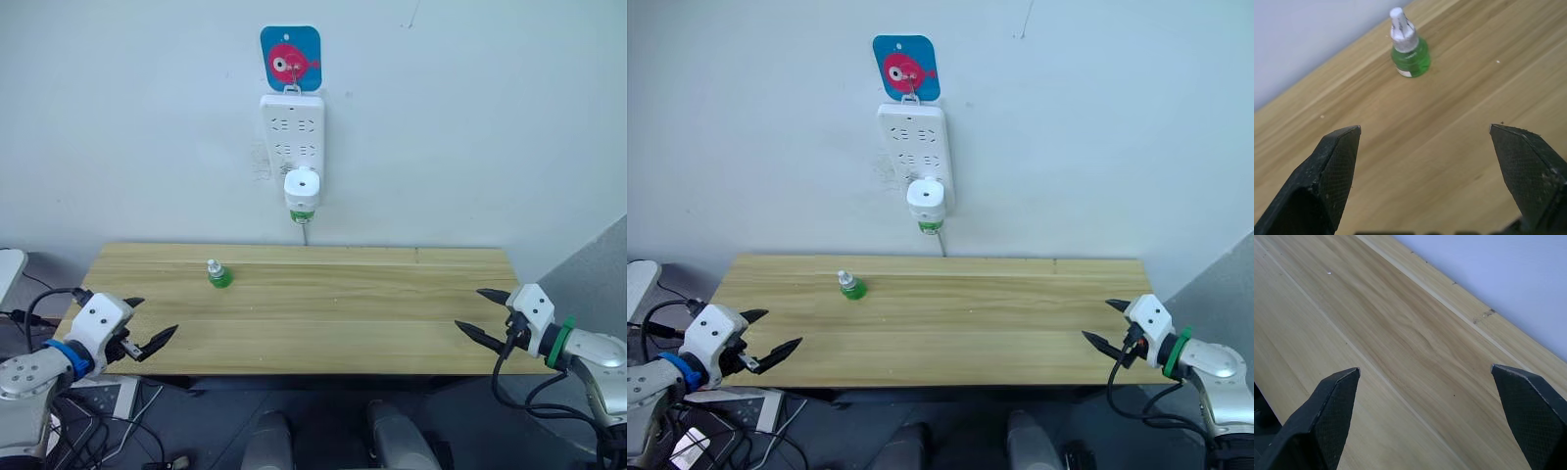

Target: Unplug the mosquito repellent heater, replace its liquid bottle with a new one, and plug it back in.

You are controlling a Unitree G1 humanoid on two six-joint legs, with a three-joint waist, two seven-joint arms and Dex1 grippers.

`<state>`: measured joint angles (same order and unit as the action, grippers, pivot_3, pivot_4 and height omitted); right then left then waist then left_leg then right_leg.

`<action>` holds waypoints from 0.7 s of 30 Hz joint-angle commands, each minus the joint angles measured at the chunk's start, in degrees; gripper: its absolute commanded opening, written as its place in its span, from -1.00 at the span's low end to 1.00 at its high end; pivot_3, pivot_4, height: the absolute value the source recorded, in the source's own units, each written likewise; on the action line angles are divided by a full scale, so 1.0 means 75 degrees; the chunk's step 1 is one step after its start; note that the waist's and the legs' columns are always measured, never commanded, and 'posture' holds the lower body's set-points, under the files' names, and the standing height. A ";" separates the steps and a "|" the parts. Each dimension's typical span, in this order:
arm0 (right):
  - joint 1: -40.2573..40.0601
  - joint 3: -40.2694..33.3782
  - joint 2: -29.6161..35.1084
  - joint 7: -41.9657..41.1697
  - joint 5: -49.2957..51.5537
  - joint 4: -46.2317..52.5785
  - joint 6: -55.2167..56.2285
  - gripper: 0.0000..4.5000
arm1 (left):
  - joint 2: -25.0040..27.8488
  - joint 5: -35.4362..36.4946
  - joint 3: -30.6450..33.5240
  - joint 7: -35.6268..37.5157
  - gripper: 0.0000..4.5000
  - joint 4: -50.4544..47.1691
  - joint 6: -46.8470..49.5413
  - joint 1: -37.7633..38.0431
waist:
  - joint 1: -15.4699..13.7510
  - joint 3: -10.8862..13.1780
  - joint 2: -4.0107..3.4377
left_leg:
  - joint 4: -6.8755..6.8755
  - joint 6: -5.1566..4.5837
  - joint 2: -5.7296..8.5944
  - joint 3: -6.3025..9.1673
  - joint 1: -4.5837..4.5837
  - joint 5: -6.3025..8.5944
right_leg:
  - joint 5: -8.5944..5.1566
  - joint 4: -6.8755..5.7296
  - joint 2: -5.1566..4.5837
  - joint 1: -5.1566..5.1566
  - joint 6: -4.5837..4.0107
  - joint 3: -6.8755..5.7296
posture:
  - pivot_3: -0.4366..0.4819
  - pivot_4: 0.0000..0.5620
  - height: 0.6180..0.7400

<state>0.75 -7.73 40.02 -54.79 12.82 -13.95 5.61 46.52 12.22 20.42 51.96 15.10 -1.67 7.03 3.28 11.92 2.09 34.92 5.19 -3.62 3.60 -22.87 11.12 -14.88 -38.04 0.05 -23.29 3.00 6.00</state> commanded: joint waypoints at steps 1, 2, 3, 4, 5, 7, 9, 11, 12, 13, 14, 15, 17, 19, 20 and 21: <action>-0.0057 -0.0237 0.0091 -0.0041 0.0188 0.0204 0.0054 1.00 | 0.0313 0.0294 0.0201 0.0383 1.00 -0.0197 0.0130 0.0092 | 0.0001 0.0000 0.0000 | 0.0000 0.0000 0.0000 0.0000 0.0000 0.0000 | 0.0000 0.0000 0.0000 0.0000 0.0000 0.0001 | -0.05 -0.39 1.00; -0.0068 -0.0240 0.0095 -0.0044 0.0194 0.0222 0.0042 1.00 | 0.0367 0.0225 0.0174 0.0388 1.00 -0.0180 0.0112 0.0126 | 0.0001 0.0000 0.0000 | 0.0001 0.0000 -0.0001 0.0000 0.0000 0.0000 | 0.0000 0.0000 0.0000 0.0000 0.0000 0.0001 | -0.05 -0.39 1.00; -0.0080 -0.0243 0.0098 -0.0046 0.0201 0.0239 0.0033 1.00 | 0.0400 0.0185 0.0157 0.0386 1.00 -0.0165 0.0101 0.0147 | 0.0001 0.0000 -0.0001 | 0.0001 0.0000 -0.0001 0.0000 0.0001 0.0000 | 0.0000 0.0000 0.0000 0.0000 0.0000 0.0001 | -0.05 -0.38 1.00; -0.0094 -0.0248 0.0101 -0.0048 0.0207 0.0256 0.0027 1.00 | 0.0414 0.0180 0.0157 0.0378 1.00 -0.0162 0.0092 0.0162 | 0.0001 0.0001 -0.0001 | 0.0000 0.0000 -0.0001 -0.0001 0.0002 0.0000 | 0.0000 0.0000 0.0000 0.0000 0.0000 0.0003 | -0.05 -0.38 1.00; -0.0100 -0.0244 0.0105 -0.0038 0.0206 0.0300 -0.0004 1.00 | 0.0443 0.0068 0.0125 0.0273 1.00 -0.0103 0.0038 0.0160 | 0.0001 0.0001 -0.0002 | 0.0000 0.0000 -0.0001 -0.0002 0.0002 0.0000 | 0.0000 0.0001 0.0000 0.0000 0.0000 0.0004 | -0.05 -0.37 1.00; -0.0117 -0.0242 0.0112 -0.0017 0.0207 0.0387 -0.0063 1.00 | 0.0477 -0.0044 0.0094 0.0160 1.00 -0.0049 0.0019 0.0175 | 0.0000 0.0001 -0.0002 | 0.0000 0.0000 -0.0001 -0.0005 0.0002 0.0000 | 0.0000 0.0001 0.0000 -0.0001 0.0000 0.0007 | -0.06 -0.36 1.00; -0.0173 -0.0255 0.0116 0.0011 0.0224 0.0549 -0.0152 1.00 | 0.0502 -0.0108 0.0112 0.0124 1.00 -0.0065 0.0053 0.0247 | 0.0001 0.0002 -0.0003 | 0.0000 0.0000 -0.0001 -0.0006 0.0002 0.0000 | -0.0001 0.0002 0.0000 -0.0001 0.0000 0.0008 | -0.06 -0.33 1.00; -0.0265 -0.0276 0.0112 0.0069 0.0240 0.0804 -0.0281 1.00 | 0.0540 -0.0089 0.0130 0.0147 1.00 -0.0135 0.0314 0.0362 | 0.0001 0.0006 -0.0006 | 0.0000 0.0000 -0.0001 -0.0007 0.0002 0.0001 | -0.0001 0.0002 0.0000 -0.0003 0.0000 0.0009 | -0.08 -0.28 1.00; -0.0336 -0.0293 0.0111 0.0106 0.0258 0.0976 -0.0356 1.00 | 0.0545 -0.0017 0.0160 0.0168 1.00 -0.0224 0.0536 0.0421 | 0.0002 0.0009 -0.0008 | 0.0000 0.0000 -0.0002 -0.0008 0.0002 0.0001 | -0.0001 0.0002 0.0000 -0.0005 -0.0001 0.0010 | -0.10 -0.25 1.00; -0.0416 -0.0311 0.0109 0.0147 0.0286 0.1191 -0.0447 1.00 | 0.0538 0.0100 0.0207 0.0203 1.00 -0.0344 0.0741 0.0471 | 0.0004 0.0022 -0.0014 | -0.0001 0.0000 -0.0003 -0.0011 0.0001 0.0001 | -0.0001 0.0002 0.0000 -0.0007 0.0000 0.0013 | -0.11 -0.21 1.00; -0.0490 -0.0330 0.0110 0.0180 0.0311 0.1369 -0.0525 1.00 | 0.0534 0.0187 0.0257 0.0231 1.00 -0.0441 0.0872 0.0517 | 0.0006 0.0041 -0.0019 | -0.0001 0.0000 -0.0004 -0.0016 0.0002 0.0002 | -0.0002 0.0002 0.0000 -0.0011 -0.0001 0.0019 | -0.12 -0.19 1.00; -0.0575 -0.0353 0.0103 0.0220 0.0358 0.1642 -0.0598 1.00 | 0.0491 0.0329 0.0306 0.0231 1.00 -0.0631 0.1072 0.0513 | 0.0001 0.0079 -0.0021 | -0.0001 0.0000 -0.0004 -0.0025 -0.0001 0.0002 | -0.0002 0.0001 0.0001 -0.0018 0.0000 0.0030 | -0.13 -0.15 1.00; -0.0729 -0.0409 0.0070 0.0349 0.0498 0.2222 -0.0790 1.00 | 0.0424 0.0595 0.0372 0.0210 1.00 -0.1025 0.1416 0.0480 | -0.0006 0.0177 -0.0019 | 0.0000 0.0000 -0.0003 -0.0034 0.0003 0.0001 | -0.0002 -0.0002 0.0002 -0.0023 0.0000 0.0047 | -0.15 -0.07 1.00; -0.0828 -0.0455 0.0039 0.0464 0.0595 0.2629 -0.0988 1.00 | 0.0410 0.0747 0.0410 0.0180 1.00 -0.1281 0.1635 0.0476 | -0.0006 0.0222 -0.0026 | 0.0002 0.0001 -0.0003 -0.0058 -0.0002 0.0001 | -0.0001 -0.0006 0.0002 -0.0035 0.0001 0.0072 | -0.17 -0.03 1.00; -0.0871 -0.0457 -0.0016 0.0568 0.0715 0.3096 -0.1155 1.00 | 0.0389 0.0870 0.0390 0.0158 1.00 -0.1569 0.1781 0.0418 | -0.0002 0.0258 -0.0032 | 0.0002 0.0001 -0.0002 -0.0070 0.0001 0.0001 | -0.0002 -0.0003 0.0002 -0.0035 0.0003 0.0083 | -0.20 0.04 1.00; -0.0862 -0.0431 -0.0093 0.0713 0.0865 0.3635 -0.1385 1.00 | 0.0326 0.1011 0.0326 0.0056 1.00 -0.1923 0.2000 0.0272 | 0.0003 0.0347 -0.0030 | 0.0002 0.0002 -0.0001 -0.0078 0.0001 0.0002 | -0.0005 -0.0003 0.0002 -0.0037 0.0008 0.0093 | -0.21 0.07 1.00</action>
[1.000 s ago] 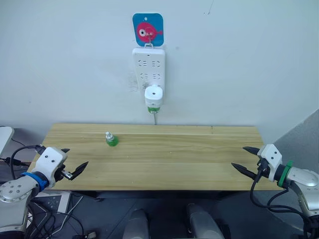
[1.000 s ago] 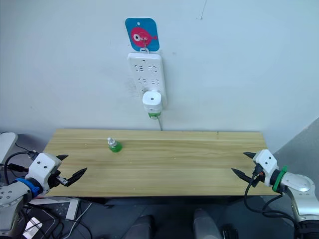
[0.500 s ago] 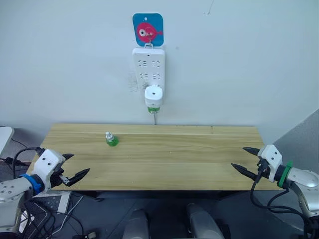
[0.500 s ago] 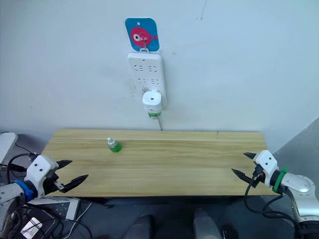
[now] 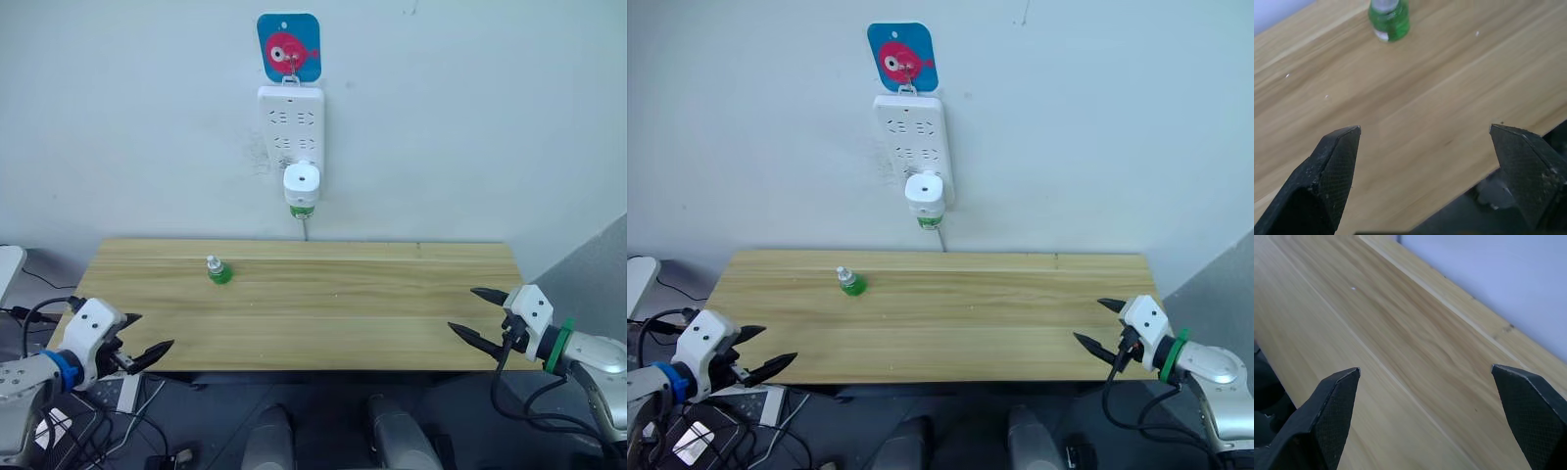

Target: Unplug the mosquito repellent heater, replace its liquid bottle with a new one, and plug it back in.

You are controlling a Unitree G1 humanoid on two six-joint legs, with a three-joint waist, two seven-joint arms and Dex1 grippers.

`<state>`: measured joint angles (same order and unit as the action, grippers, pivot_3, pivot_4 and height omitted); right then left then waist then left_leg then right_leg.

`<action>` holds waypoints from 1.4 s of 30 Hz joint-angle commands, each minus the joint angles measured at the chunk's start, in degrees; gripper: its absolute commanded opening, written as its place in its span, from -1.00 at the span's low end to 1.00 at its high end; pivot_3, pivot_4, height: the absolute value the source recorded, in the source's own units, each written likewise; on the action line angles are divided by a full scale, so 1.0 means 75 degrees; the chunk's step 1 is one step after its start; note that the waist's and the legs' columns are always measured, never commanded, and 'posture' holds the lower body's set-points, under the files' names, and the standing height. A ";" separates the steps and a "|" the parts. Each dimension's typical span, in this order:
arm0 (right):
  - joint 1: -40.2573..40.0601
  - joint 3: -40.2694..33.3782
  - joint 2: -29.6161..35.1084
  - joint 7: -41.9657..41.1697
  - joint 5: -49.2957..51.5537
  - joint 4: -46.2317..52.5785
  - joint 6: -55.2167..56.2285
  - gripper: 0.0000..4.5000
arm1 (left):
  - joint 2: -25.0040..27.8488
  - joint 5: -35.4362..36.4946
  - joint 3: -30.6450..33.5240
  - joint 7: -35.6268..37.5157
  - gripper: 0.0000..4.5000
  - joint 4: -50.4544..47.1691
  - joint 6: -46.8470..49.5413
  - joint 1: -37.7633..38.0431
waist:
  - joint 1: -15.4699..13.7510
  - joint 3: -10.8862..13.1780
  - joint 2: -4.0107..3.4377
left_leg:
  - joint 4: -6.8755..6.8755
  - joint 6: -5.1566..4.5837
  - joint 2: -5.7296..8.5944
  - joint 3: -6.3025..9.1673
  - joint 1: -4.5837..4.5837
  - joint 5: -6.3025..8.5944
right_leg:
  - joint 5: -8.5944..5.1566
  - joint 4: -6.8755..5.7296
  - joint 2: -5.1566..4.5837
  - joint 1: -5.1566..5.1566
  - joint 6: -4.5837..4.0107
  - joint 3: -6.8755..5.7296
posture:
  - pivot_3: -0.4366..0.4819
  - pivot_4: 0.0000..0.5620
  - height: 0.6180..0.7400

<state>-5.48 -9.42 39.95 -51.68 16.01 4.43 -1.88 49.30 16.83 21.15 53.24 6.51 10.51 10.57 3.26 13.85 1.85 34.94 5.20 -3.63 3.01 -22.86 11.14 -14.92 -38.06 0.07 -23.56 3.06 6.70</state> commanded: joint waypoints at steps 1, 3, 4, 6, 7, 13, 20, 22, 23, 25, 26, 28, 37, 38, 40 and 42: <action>-0.0011 -0.0155 -0.0149 0.0433 0.0578 0.1697 -0.0600 1.00 | -0.0108 0.0538 0.0159 -0.0203 1.00 -0.1110 0.0595 -0.0354 | 0.0010 0.0139 0.0000 | 0.0000 0.0000 0.0000 -0.0011 0.0002 0.0000 | -0.0001 -0.0002 0.0000 -0.0007 0.0002 0.0014 | -0.22 0.10 1.00; 0.0124 -0.0020 -0.0321 0.0793 0.0821 0.2578 -0.1150 1.00 | -0.0210 0.0753 0.0004 -0.0323 1.00 -0.1636 0.1027 -0.0658 | 0.0018 0.0229 -0.0001 | 0.0000 0.0000 -0.0001 -0.0019 -0.0015 0.0000 | 0.0004 -0.0007 0.0010 -0.0028 0.0010 0.0030 | -0.26 0.15 1.00; 0.0264 0.0085 -0.0417 0.0984 0.0922 0.2957 -0.1438 1.00 | -0.0280 0.0845 -0.0083 -0.0411 1.00 -0.1833 0.1231 -0.0876 | 0.0022 0.0270 0.0000 | -0.0001 0.0001 -0.0002 -0.0020 -0.0015 0.0000 | 0.0004 -0.0006 0.0013 -0.0028 0.0011 0.0033 | -0.28 0.17 1.00; 0.0668 0.0287 -0.0662 0.1502 0.1113 0.3581 -0.2105 1.00 | -0.0411 0.1058 -0.0245 -0.0584 1.00 -0.2083 0.1667 -0.1412 | 0.0049 0.0351 -0.0001 | -0.0002 0.0002 -0.0002 -0.0022 -0.0018 0.0001 | 0.0005 -0.0006 0.0017 -0.0033 0.0013 0.0039 | -0.32 0.21 1.00; 0.0853 0.0369 -0.0768 0.1734 0.1210 0.3825 -0.2430 1.00 | -0.0442 0.1147 -0.0293 -0.0616 1.00 -0.2141 0.1846 -0.1636 | 0.0063 0.0372 -0.0001 | -0.0002 0.0003 -0.0003 -0.0022 -0.0022 0.0002 | 0.0007 -0.0006 0.0022 -0.0039 0.0017 0.0042 | -0.34 0.22 1.00; 0.1614 0.0712 -0.1145 0.2663 0.1653 0.4792 -0.3822 1.00 | -0.0651 0.1459 -0.0563 -0.0750 1.00 -0.1754 0.2321 -0.3344 | 0.0150 0.0514 0.0017 | -0.0001 0.0003 -0.0006 -0.0009 -0.0107 0.0004 | 0.0043 -0.0002 0.0035 -0.0108 0.0088 0.0041 | -0.43 0.28 1.00; 0.2344 0.1079 -0.1446 0.3304 0.1855 0.5282 -0.4595 1.00 | -0.0974 0.1470 -0.0902 -0.0690 0.61 -0.0720 0.2316 -0.5172 | 0.0256 0.0593 0.0031 | 0.0004 0.0003 -0.0008 -0.0004 -0.0135 0.0006 | 0.0042 0.0000 0.0039 -0.0131 0.0101 0.0036 | -0.48 0.31 1.00; 0.2525 0.1165 -0.1537 0.3453 0.1865 0.5334 -0.4797 1.00 | -0.1064 0.1402 -0.1047 -0.0543 0.61 -0.0397 0.2190 -0.5529 | 0.0269 0.0606 0.0031 | 0.0007 0.0003 -0.0009 -0.0002 -0.0136 0.0005 | 0.0043 -0.0002 0.0042 -0.0132 0.0101 0.0038 | -0.49 0.30 1.00; 0.2587 0.1201 -0.1566 0.3502 0.1868 0.5362 -0.4887 1.00 | -0.1113 0.1343 -0.1114 -0.0488 0.61 -0.0211 0.2094 -0.5712 | 0.0278 0.0608 0.0034 | 0.0007 0.0003 -0.0008 -0.0003 -0.0136 0.0005 | 0.0043 -0.0003 0.0041 -0.0132 0.0102 0.0040 | -0.50 0.29 1.00; 0.2713 0.1241 -0.1597 0.3576 0.1918 0.5405 -0.5055 1.00 | -0.1264 0.1294 -0.1237 -0.0406 0.61 0.0207 0.1947 -0.6154 | 0.0301 0.0609 0.0034 | 0.0006 0.0003 -0.0008 -0.0003 -0.0139 0.0005 | 0.0043 0.0001 0.0041 -0.0132 0.0103 0.0039 | -0.52 0.27 1.00; 0.2780 0.1245 -0.1613 0.3607 0.1944 0.5416 -0.5123 1.00 | -0.1325 0.1235 -0.1307 -0.0342 0.61 0.0410 0.1819 -0.6329 | 0.0302 0.0610 0.0037 | 0.0006 0.0003 -0.0008 -0.0001 -0.0140 0.0005 | 0.0043 0.0000 0.0041 -0.0133 0.0103 0.0035 | -0.53 0.27 1.00; 0.2891 0.1241 -0.1645 0.3667 0.1998 0.5429 -0.5229 1.00 | -0.1428 0.1128 -0.1418 -0.0233 0.61 0.0782 0.1577 -0.6602 | 0.0310 0.0611 0.0038 | 0.0007 0.0003 -0.0008 0.0002 -0.0144 0.0005 | 0.0043 0.0001 0.0041 -0.0134 0.0103 0.0033 | -0.54 0.27 1.00; 0.3048 0.1250 -0.1718 0.3814 0.2178 0.5557 -0.5472 1.00 | -0.1878 0.0708 -0.1765 0.0171 0.61 0.2187 0.0549 -0.7645 | 0.0392 0.0612 0.0039 | 0.0007 0.0003 -0.0008 0.0007 -0.0150 0.0005 | 0.0044 0.0003 0.0041 -0.0135 0.0103 0.0029 | -0.55 0.25 1.00; 0.3057 0.1243 -0.1728 0.3824 0.2196 0.5576 -0.5493 1.00 | -0.1896 0.0663 -0.1784 0.0226 0.61 0.2303 0.0438 -0.7711 | 0.0407 0.0612 0.0040 | 0.0007 0.0003 -0.0008 0.0007 -0.0151 0.0005 | 0.0044 0.0003 0.0041 -0.0135 0.0104 0.0029 | -0.56 0.25 1.00; 0.3065 0.1234 -0.1733 0.3830 0.2216 0.5604 -0.5524 1.00 | -0.1966 0.0663 -0.1787 0.0284 0.61 0.2453 0.0329 -0.7815 | 0.0434 0.0612 0.0040 | 0.0007 0.0002 -0.0008 0.0007 -0.0151 0.0005 | 0.0044 0.0003 0.0041 -0.0135 0.0104 0.0030 | -0.57 0.25 1.00; 0.3070 0.1216 -0.1732 0.3839 0.2245 0.5623 -0.5554 1.00 | -0.2037 0.0680 -0.1794 0.0343 0.61 0.2523 0.0251 -0.7895 | 0.0437 0.0612 0.0040 | 0.0006 0.0002 -0.0008 0.0008 -0.0150 0.0005 | 0.0044 0.0001 0.0041 -0.0135 0.0105 0.0029 | -0.57 0.25 1.00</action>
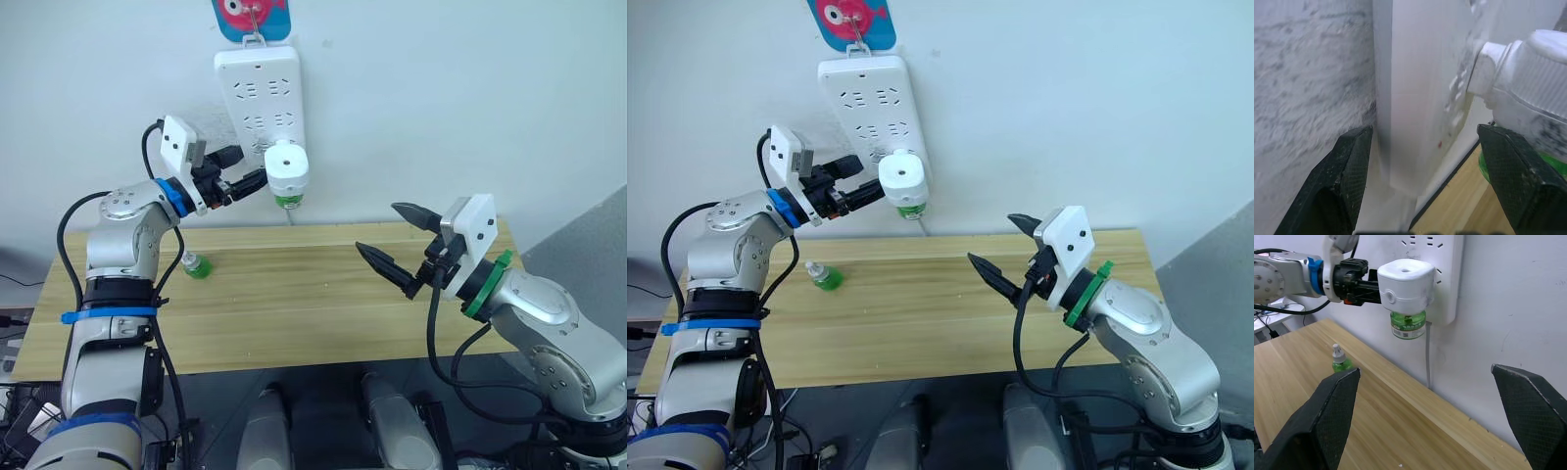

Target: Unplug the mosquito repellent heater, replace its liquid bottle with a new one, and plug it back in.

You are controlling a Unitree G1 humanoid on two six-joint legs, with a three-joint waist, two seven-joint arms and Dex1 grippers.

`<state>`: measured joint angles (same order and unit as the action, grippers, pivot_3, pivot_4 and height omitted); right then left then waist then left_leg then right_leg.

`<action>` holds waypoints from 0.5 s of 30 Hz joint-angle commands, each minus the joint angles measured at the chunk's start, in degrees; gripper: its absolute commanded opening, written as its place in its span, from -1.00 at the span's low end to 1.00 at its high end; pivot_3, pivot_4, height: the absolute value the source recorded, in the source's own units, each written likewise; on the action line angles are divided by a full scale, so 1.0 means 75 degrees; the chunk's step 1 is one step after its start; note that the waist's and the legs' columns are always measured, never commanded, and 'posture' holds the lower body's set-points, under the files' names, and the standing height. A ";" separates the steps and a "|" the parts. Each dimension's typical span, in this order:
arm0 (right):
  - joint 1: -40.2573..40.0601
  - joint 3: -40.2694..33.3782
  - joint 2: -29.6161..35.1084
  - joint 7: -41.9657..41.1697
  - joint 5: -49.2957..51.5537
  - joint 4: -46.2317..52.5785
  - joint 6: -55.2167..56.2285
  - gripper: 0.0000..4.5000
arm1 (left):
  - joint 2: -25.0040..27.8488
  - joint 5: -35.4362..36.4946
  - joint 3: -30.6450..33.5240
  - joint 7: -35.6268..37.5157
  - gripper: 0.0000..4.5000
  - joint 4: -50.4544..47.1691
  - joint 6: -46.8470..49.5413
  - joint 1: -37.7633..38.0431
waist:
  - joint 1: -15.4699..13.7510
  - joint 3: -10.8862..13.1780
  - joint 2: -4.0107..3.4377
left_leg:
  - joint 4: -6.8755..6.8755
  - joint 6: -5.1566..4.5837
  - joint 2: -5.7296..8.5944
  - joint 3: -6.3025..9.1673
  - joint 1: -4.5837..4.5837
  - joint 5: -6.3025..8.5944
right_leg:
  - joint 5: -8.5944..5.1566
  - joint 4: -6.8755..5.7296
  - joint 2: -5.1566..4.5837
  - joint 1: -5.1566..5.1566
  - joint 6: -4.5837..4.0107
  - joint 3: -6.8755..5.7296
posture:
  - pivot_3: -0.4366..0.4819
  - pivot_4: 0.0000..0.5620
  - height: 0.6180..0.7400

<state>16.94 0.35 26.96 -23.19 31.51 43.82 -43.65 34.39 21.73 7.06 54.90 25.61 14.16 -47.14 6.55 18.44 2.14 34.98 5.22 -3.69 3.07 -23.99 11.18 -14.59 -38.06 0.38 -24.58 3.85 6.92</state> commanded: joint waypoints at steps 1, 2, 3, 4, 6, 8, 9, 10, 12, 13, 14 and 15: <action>0.0086 -0.0093 0.0007 0.0047 0.0190 0.0377 0.0007 1.00 | -0.0078 0.0044 0.0079 0.0169 0.61 -0.0008 -0.0253 -0.0230 | -0.0005 0.0000 0.0001 | 0.0000 0.0000 0.0000 0.0003 -0.0001 0.0000 | 0.0000 0.0000 0.0000 0.0000 0.0000 -0.0002 | -0.57 0.25 1.00; 0.0094 -0.0098 0.0016 0.0045 0.0201 0.0382 -0.0001 1.00 | -0.0102 0.0052 0.0053 0.0237 0.61 -0.0011 -0.0263 -0.0255 | -0.0004 0.0001 0.0001 | 0.0001 0.0001 0.0000 0.0005 -0.0002 -0.0001 | 0.0000 0.0000 0.0000 0.0000 0.0000 -0.0004 | -0.57 0.25 1.00; 0.0117 -0.0106 0.0019 0.0043 0.0214 0.0380 -0.0009 1.00 | -0.0150 0.0104 0.0042 0.0320 0.61 -0.0039 -0.0239 -0.0304 | -0.0002 0.0001 0.0001 | 0.0001 0.0001 0.0000 0.0004 -0.0003 -0.0001 | 0.0000 0.0002 0.0000 0.0000 0.0000 -0.0003 | -0.58 0.25 1.00; 0.0133 -0.0111 0.0024 0.0044 0.0227 0.0378 -0.0014 1.00 | -0.0184 0.0135 0.0039 0.0378 0.61 -0.0059 -0.0222 -0.0338 | -0.0001 0.0001 0.0002 | 0.0002 0.0001 0.0000 0.0004 -0.0004 0.0000 | 0.0000 0.0003 0.0000 0.0000 0.0000 -0.0002 | -0.58 0.25 1.00; 0.0167 -0.0111 0.0030 0.0053 0.0251 0.0371 -0.0022 1.00 | -0.0219 0.0149 0.0047 0.0461 0.61 -0.0076 -0.0202 -0.0386 | 0.0003 0.0002 0.0001 | 0.0002 0.0001 0.0000 0.0004 -0.0005 0.0000 | 0.0000 0.0004 0.0000 0.0000 0.0000 -0.0002 | -0.59 0.26 1.00; 0.0240 -0.0147 -0.0004 0.0100 0.0364 0.0403 -0.0068 1.00 | -0.0221 0.0270 0.0045 0.0651 0.53 -0.0244 -0.0020 -0.0381 | 0.0009 0.0003 0.0000 | 0.0001 0.0000 0.0000 0.0005 -0.0005 0.0000 | 0.0000 0.0003 0.0000 -0.0002 0.0000 -0.0003 | -0.59 0.26 1.00; 0.0258 -0.0158 -0.0015 0.0117 0.0404 0.0416 -0.0082 1.00 | -0.0219 0.0306 0.0046 0.0715 0.45 -0.0286 0.0035 -0.0374 | 0.0012 0.0004 -0.0001 | 0.0000 0.0000 0.0000 0.0005 -0.0005 0.0000 | 0.0000 0.0003 0.0000 -0.0003 0.0000 -0.0003 | -0.59 0.26 1.00; 0.0270 -0.0150 -0.0024 0.0133 0.0428 0.0423 -0.0093 1.00 | -0.0216 0.0317 0.0040 0.0767 0.37 -0.0317 0.0079 -0.0346 | 0.0013 0.0005 0.0000 | 0.0000 0.0000 0.0000 0.0005 -0.0006 0.0000 | 0.0000 0.0003 0.0000 -0.0003 0.0000 -0.0003 | -0.58 0.27 1.00; 0.0327 -0.0122 -0.0060 0.0240 0.0441 0.0411 -0.0171 1.00 | -0.0209 0.0272 0.0001 0.0845 0.10 -0.0384 0.0106 -0.0270 | 0.0013 0.0016 0.0002 | -0.0001 0.0000 0.0000 0.0006 -0.0007 0.0000 | -0.0001 0.0004 0.0000 -0.0004 0.0001 -0.0004 | -0.58 0.26 1.00; 0.0409 -0.0101 -0.0113 0.0361 0.0432 0.0403 -0.0254 1.00 | -0.0206 0.0265 -0.0019 0.0867 -0.03 -0.0467 0.0156 -0.0219 | 0.0013 0.0023 0.0002 | -0.0001 0.0000 0.0000 0.0006 -0.0008 0.0000 | -0.0001 0.0004 0.0000 -0.0004 0.0002 -0.0004 | -0.58 0.26 1.00; 0.0471 -0.0089 -0.0154 0.0446 0.0423 0.0394 -0.0317 1.00 | -0.0209 0.0258 -0.0028 0.0879 -0.18 -0.0517 0.0188 -0.0191 | 0.0013 0.0027 0.0002 | -0.0001 0.0000 0.0000 0.0006 -0.0010 0.0000 | -0.0001 0.0006 0.0000 -0.0006 0.0002 -0.0003 | -0.58 0.26 1.00; 0.0594 -0.0083 -0.0249 0.0621 0.0444 0.0375 -0.0475 1.00 | -0.0202 0.0225 -0.0052 0.0904 -0.30 -0.0576 0.0192 -0.0166 | 0.0012 0.0027 0.0002 | -0.0001 0.0001 0.0001 0.0006 -0.0017 0.0000 | -0.0001 0.0006 0.0000 -0.0010 0.0002 -0.0003 | -0.58 0.25 1.00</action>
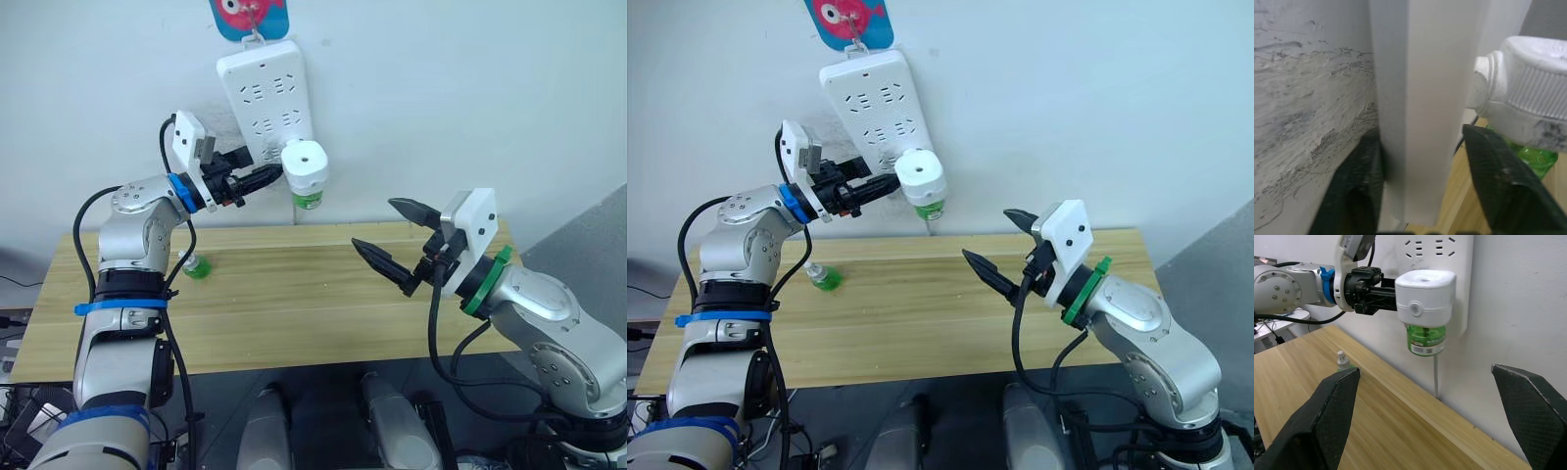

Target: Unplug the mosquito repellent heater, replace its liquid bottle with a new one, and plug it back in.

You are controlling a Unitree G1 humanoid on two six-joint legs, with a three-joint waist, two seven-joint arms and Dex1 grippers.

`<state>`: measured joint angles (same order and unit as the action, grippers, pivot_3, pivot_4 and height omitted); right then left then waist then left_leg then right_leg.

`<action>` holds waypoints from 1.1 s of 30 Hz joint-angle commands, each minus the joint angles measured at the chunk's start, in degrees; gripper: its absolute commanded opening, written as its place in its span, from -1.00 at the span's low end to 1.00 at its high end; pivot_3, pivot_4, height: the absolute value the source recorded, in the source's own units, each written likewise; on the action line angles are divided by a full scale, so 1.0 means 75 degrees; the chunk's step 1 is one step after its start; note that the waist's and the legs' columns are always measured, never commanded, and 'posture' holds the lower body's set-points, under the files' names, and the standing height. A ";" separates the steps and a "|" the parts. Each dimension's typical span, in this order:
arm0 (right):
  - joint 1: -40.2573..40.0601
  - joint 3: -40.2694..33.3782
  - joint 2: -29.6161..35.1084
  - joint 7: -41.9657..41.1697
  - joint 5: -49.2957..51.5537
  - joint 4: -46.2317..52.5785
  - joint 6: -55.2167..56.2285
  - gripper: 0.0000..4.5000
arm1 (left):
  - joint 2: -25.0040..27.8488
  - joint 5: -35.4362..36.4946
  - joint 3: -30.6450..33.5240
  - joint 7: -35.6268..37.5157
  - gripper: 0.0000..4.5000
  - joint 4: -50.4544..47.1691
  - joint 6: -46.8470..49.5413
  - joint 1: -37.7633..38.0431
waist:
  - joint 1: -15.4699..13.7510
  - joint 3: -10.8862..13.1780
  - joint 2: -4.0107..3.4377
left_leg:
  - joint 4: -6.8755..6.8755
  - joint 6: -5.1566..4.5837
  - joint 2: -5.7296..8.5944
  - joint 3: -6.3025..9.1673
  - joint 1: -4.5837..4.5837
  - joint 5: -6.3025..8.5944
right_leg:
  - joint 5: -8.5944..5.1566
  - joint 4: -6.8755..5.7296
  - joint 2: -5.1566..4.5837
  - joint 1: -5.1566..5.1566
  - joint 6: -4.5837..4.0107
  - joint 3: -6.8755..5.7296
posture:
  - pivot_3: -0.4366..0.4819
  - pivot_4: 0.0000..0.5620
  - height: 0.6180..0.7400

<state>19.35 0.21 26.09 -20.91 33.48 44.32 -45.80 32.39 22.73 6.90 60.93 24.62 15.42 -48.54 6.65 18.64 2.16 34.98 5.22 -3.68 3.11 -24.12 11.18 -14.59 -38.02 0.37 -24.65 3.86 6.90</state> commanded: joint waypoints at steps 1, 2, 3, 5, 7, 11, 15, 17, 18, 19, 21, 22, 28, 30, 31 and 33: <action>0.0396 -0.0046 -0.0233 0.0472 0.0200 0.0293 -0.0332 1.00 | 0.0067 0.0080 -0.0036 0.0107 -0.42 -0.0526 0.0056 0.0049 | 0.0005 0.0000 0.0000 | 0.0001 0.0001 0.0000 0.0000 -0.0004 0.0000 | 0.0000 -0.0001 0.0000 -0.0003 0.0000 0.0000 | -0.58 0.25 1.00; 0.0524 -0.0009 -0.0337 0.0626 0.0182 0.0262 -0.0464 1.00 | 0.0062 0.0072 -0.0040 0.0104 -0.42 -0.0586 0.0090 0.0064 | 0.0008 0.0000 0.0000 | 0.0002 0.0001 -0.0001 -0.0001 -0.0005 -0.0001 | 0.0000 -0.0003 0.0000 -0.0007 0.0001 0.0001 | -0.58 0.25 1.00; 0.0637 0.0044 -0.0416 0.0745 0.0153 0.0240 -0.0567 1.00 | 0.0060 0.0071 -0.0044 0.0105 -0.42 -0.0639 0.0120 0.0079 | 0.0008 0.0001 0.0000 | 0.0002 0.0000 -0.0001 0.0002 -0.0007 -0.0001 | 0.0000 -0.0005 0.0000 -0.0010 0.0001 -0.0001 | -0.58 0.25 1.00; 0.0926 0.0271 -0.0642 0.1011 0.0044 0.0150 -0.0737 1.00 | 0.0048 0.0051 -0.0052 0.0084 -0.42 -0.0671 0.0144 0.0073 | 0.0005 0.0000 0.0000 | 0.0002 0.0000 -0.0001 0.0006 -0.0015 -0.0001 | 0.0000 -0.0006 0.0000 -0.0017 0.0001 -0.0005 | -0.58 0.25 1.00; 0.1325 0.0609 -0.0964 0.1391 -0.0211 -0.0071 -0.0894 1.00 | 0.0042 0.0032 -0.0056 0.0055 -0.42 -0.0725 0.0173 0.0091 | 0.0012 0.0001 -0.0001 | 0.0002 0.0000 -0.0001 0.0005 -0.0032 -0.0001 | 0.0000 -0.0005 0.0000 -0.0037 0.0001 -0.0004 | -0.59 0.25 1.00; 0.1883 0.0932 -0.1486 0.1885 -0.0635 -0.0537 -0.1025 1.00 | 0.0024 0.0017 -0.0059 0.0012 -0.42 -0.0812 0.0226 0.0124 | 0.0008 0.0001 -0.0001 | 0.0020 0.0001 -0.0001 0.0019 -0.0077 -0.0002 | 0.0007 -0.0020 0.0000 -0.0082 -0.0003 -0.0015 | -0.60 0.25 1.00; 0.2132 0.1213 -0.1702 0.2049 -0.1079 -0.0813 -0.0893 1.00 | 0.0017 0.0011 -0.0083 -0.0037 -0.42 -0.0888 0.0252 0.0164 | -0.0004 0.0001 -0.0001 | 0.0020 0.0000 0.0001 0.0026 -0.0092 -0.0001 | 0.0026 -0.0009 -0.0003 -0.0086 -0.0035 -0.0023 | -0.60 0.23 1.00; 0.2233 0.1372 -0.1779 0.2081 -0.1308 -0.0947 -0.0784 1.00 | 0.0007 0.0021 -0.0088 -0.0058 -0.42 -0.0945 0.0276 0.0184 | -0.0004 0.0001 -0.0001 | 0.0019 0.0000 0.0000 0.0031 -0.0093 -0.0001 | 0.0026 -0.0010 -0.0003 -0.0087 -0.0035 -0.0030 | -0.60 0.22 1.00; 0.2279 0.1430 -0.1813 0.2089 -0.1410 -0.1017 -0.0710 1.00 | -0.0002 0.0019 -0.0094 -0.0069 -0.42 -0.0960 0.0278 0.0185 | -0.0002 0.0001 -0.0001 | 0.0019 0.0000 0.0000 0.0035 -0.0094 -0.0001 | 0.0026 -0.0011 -0.0003 -0.0087 -0.0035 -0.0034 | -0.60 0.22 1.00; 0.2322 0.1467 -0.1865 0.2110 -0.1505 -0.1096 -0.0641 1.00 | -0.0011 0.0021 -0.0099 -0.0077 -0.42 -0.0975 0.0286 0.0186 | -0.0001 0.0001 -0.0001 | 0.0018 0.0000 0.0000 0.0036 -0.0093 -0.0001 | 0.0026 -0.0011 -0.0003 -0.0087 -0.0035 -0.0035 | -0.60 0.22 1.00; 0.2427 0.1551 -0.1974 0.2137 -0.1730 -0.1298 -0.0485 1.00 | -0.0019 0.0025 -0.0102 -0.0091 -0.42 -0.0995 0.0294 0.0189 | 0.0001 0.0001 -0.0001 | 0.0019 0.0000 0.0000 0.0038 -0.0094 -0.0001 | 0.0026 -0.0013 -0.0003 -0.0087 -0.0035 -0.0037 | -0.60 0.22 1.00; 0.2472 0.1585 -0.2030 0.2139 -0.1811 -0.1387 -0.0428 1.00 | -0.0017 0.0030 -0.0104 -0.0091 -0.42 -0.1011 0.0305 0.0193 | 0.0002 0.0001 -0.0001 | 0.0020 0.0001 0.0000 0.0038 -0.0093 -0.0001 | 0.0026 -0.0012 -0.0003 -0.0086 -0.0035 -0.0036 | -0.60 0.22 1.00; 0.2791 0.1744 -0.2411 0.2097 -0.2294 -0.2040 0.0061 1.00 | -0.0038 0.0018 -0.0114 -0.0118 -0.42 -0.1025 0.0334 0.0157 | 0.0001 0.0001 -0.0001 | 0.0020 0.0000 0.0000 0.0040 -0.0095 -0.0001 | 0.0026 -0.0012 -0.0003 -0.0086 -0.0035 -0.0039 | -0.59 0.20 1.00; 0.2883 0.1807 -0.2568 0.2068 -0.2426 -0.2246 0.0217 1.00 | -0.0041 0.0015 -0.0116 -0.0119 -0.42 -0.1021 0.0338 0.0143 | 0.0000 0.0001 -0.0001 | 0.0020 0.0000 0.0000 0.0042 -0.0095 -0.0002 | 0.0027 -0.0012 -0.0003 -0.0085 -0.0036 -0.0041 | -0.59 0.20 1.00; 0.2938 0.1842 -0.2653 0.2066 -0.2498 -0.2353 0.0304 1.00 | -0.0042 0.0014 -0.0121 -0.0118 -0.42 -0.1029 0.0342 0.0139 | 0.0001 0.0001 -0.0001 | 0.0020 0.0000 0.0000 0.0042 -0.0095 -0.0002 | 0.0027 -0.0012 -0.0003 -0.0085 -0.0036 -0.0041 | -0.59 0.20 1.00; 0.3040 0.1901 -0.2803 0.2090 -0.2658 -0.2590 0.0477 1.00 | -0.0056 0.0018 -0.0128 -0.0130 -0.42 -0.1060 0.0358 0.0143 | 0.0001 0.0001 -0.0001 | 0.0020 0.0000 0.0000 0.0043 -0.0095 -0.0001 | 0.0027 -0.0013 -0.0003 -0.0086 -0.0036 -0.0043 | -0.59 0.19 1.00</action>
<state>40.64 13.77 5.96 -5.13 14.66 24.27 -44.58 32.30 22.74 6.65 60.11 19.27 18.31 -47.36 6.66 18.65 2.15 35.13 5.23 -3.68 3.45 -24.83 11.17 -14.39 -38.12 0.35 -25.29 3.59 6.57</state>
